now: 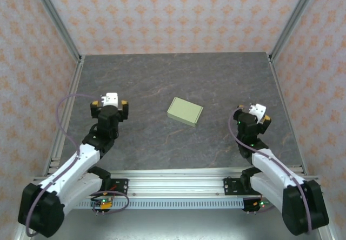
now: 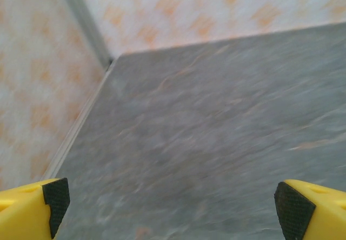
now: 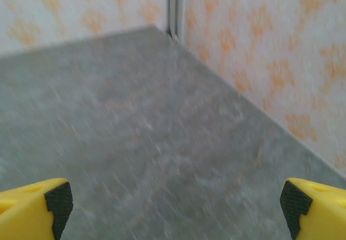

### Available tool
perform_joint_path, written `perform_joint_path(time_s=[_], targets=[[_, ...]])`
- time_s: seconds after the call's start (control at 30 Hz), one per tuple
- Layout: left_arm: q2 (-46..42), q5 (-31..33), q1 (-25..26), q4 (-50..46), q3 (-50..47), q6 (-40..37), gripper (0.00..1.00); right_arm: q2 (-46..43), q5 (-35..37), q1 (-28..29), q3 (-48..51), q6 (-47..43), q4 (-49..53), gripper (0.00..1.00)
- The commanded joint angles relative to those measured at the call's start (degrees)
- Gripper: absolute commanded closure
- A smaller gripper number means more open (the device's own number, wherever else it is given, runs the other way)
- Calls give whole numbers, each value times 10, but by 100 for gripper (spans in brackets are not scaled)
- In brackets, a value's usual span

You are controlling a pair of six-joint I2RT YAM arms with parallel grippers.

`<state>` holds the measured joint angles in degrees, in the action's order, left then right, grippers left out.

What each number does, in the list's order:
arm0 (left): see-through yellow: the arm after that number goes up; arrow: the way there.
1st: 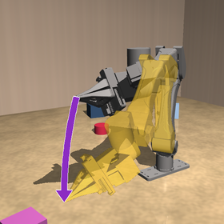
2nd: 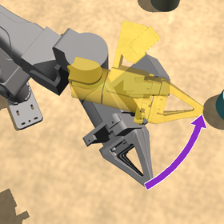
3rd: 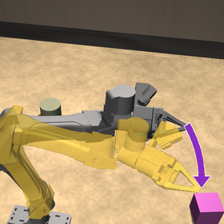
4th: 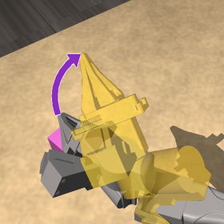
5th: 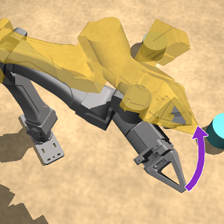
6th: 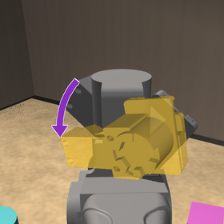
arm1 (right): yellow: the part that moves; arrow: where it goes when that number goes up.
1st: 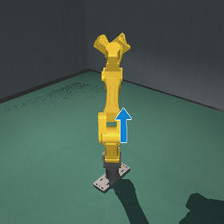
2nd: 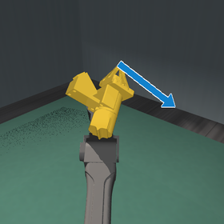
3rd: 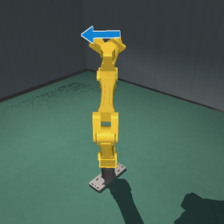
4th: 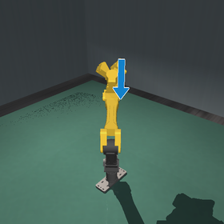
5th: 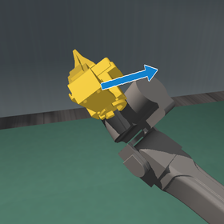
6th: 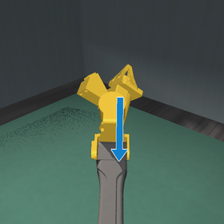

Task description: Fold the paper box

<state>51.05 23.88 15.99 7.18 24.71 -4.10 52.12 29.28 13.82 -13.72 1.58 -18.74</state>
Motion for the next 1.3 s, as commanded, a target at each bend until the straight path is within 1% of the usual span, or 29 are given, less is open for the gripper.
perform_joint_path(time_s=[0.0, 0.1, 0.17, 0.23, 0.27, 0.3, 0.33, 0.4, 0.47, 0.5, 0.53, 0.57, 0.6, 0.63, 0.67, 0.7, 0.73, 0.77, 0.8, 0.87, 0.9, 0.93, 0.97, 1.0, 1.03, 1.27], targets=[[25, -78, -48, 90, -48, 20, 0, 48, -40, -11, 7, -13, -122, 1], [78, -122, -69, 125, -50, 16, 0, 112, -88, -24, 7, -38, -198, 1], [116, -172, -76, 163, -52, 8, 0, 151, -125, -38, 3, -46, -248, 1], [154, -183, -77, 194, -49, 8, 0, 195, -148, -51, -11, -61, -287, 1], [164, -193, -78, 183, -37, -1, 0, 207, -152, -54, -25, -71, -283, 1], [182, -197, -80, 199, -30, -7, 0, 220, -164, -65, -43, -70, -272, 1], [198, -212, -85, 204, -22, -10, 0, 228, -169, -75, -69, -56, -229, 1], [226, -239, -98, 218, -6, -15, 0, 249, -188, -95, -88, -41, -205, 1], [253, -258, -107, 238, 7, -20, 0, 273, -204, -112, -82, -26, -233, 1], [271, -278, -114, 263, 10, -24, 0, 287, -216, -120, -81, -18, -243, 1], [289, -278, -119, 274, 14, -23, 0, 309, -225, -130, -84, -10, -256, 1], [310, -286, -127, 289, 17, -17, 0, 328, -230, -134, -87, -7, -266, 1], [321, -307, -143, 285, 23, -6, 0, 346, -235, -134, -87, -11, -281, 1], [328, -316, -156, 315, 13, 5, 0, 351, -232, -132, -84, -12, -292, 1], [330, -307, -156, 343, -4, 8, 0, 345, -230, -132, -90, -10, -270, 1], [354, -316, -157, 424, -29, 7, 0, 349, -230, -132, -89, -11, -278, 1], [353, -318, -157, 419, -33, 6, 0, 351, -229, -132, -89, -11, -283, 1], [338, -311, -158, 354, -13, 7, 0, 347, -230, -133, -91, -11, -270, 1], [352, -299, -159, 397, -20, 16, 0, 351, -229, -131, -89, -11, -281, 1], [346, -277, -158, 349, -2, 25, 0, 348, -229, -133, -92, -11, -273, 1], [351, -269, -158, 373, -10, 30, 0, 350, -229, -132, -89, -11, -279, 1], [346, -267, -157, 348, -2, 29, 0, 348, -230, -132, -88, -12, -278, 1], [350, -266, -157, 368, -7, 29, 0, 348, -228, -132, -90, -12, -277, 1], [347, -266, -157, 352, -4, 29, 0, 349, -228, -131, -90, -13, -276, 1], [349, -265, -157, 364, -6, 29, 0, 348, -228, -131, -89, -13, -275, 1], [349, -262, -157, 359, -5, 32, 0, 345, -225, -129, -88, -15, -276, 1]])
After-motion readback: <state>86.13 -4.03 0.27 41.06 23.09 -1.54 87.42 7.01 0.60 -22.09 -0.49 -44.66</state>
